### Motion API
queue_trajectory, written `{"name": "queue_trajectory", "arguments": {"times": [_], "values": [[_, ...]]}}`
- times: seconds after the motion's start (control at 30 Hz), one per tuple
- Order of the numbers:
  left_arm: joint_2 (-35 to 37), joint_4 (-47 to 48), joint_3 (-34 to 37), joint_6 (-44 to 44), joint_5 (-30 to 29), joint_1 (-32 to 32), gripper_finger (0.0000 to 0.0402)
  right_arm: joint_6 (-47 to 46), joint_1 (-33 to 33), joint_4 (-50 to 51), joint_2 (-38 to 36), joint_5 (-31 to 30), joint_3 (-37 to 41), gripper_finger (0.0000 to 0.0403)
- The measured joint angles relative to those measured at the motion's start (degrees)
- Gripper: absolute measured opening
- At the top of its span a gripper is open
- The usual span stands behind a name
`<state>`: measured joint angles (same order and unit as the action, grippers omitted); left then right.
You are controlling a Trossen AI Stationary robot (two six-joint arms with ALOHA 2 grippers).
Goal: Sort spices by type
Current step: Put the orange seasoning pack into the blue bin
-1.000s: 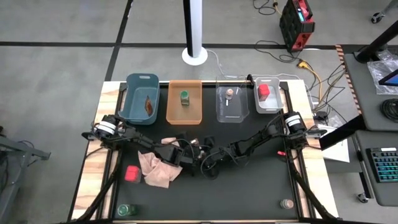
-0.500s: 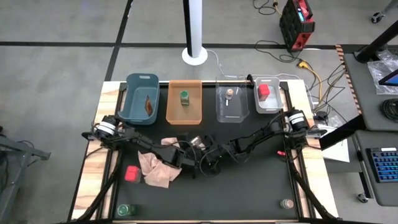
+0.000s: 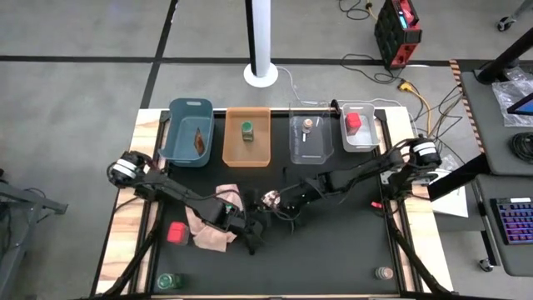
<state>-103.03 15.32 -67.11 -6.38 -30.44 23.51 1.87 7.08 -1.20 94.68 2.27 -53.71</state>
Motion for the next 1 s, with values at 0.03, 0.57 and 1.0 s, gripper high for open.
{"name": "queue_trajectory", "arguments": {"times": [0.03, 0.57, 1.0], "values": [[0.0, -0.5, 0.2, 0.3, 0.1, 0.1, 0.0087, -1.2, 0.0, -0.6, -0.2, 0.9, 0.0, 0.0009], [-0.7, -0.3, 2.1, -2.7, -3.6, 0.1, 0.0227, -11.8, 0.1, -7.0, 0.0, 2.8, -0.3, 0.0009], [-3.4, -0.4, 2.2, -3.1, -9.7, 1.8, 0.0016, -12.0, 0.4, -6.5, -1.2, 5.7, -0.4, 0.001]]}}
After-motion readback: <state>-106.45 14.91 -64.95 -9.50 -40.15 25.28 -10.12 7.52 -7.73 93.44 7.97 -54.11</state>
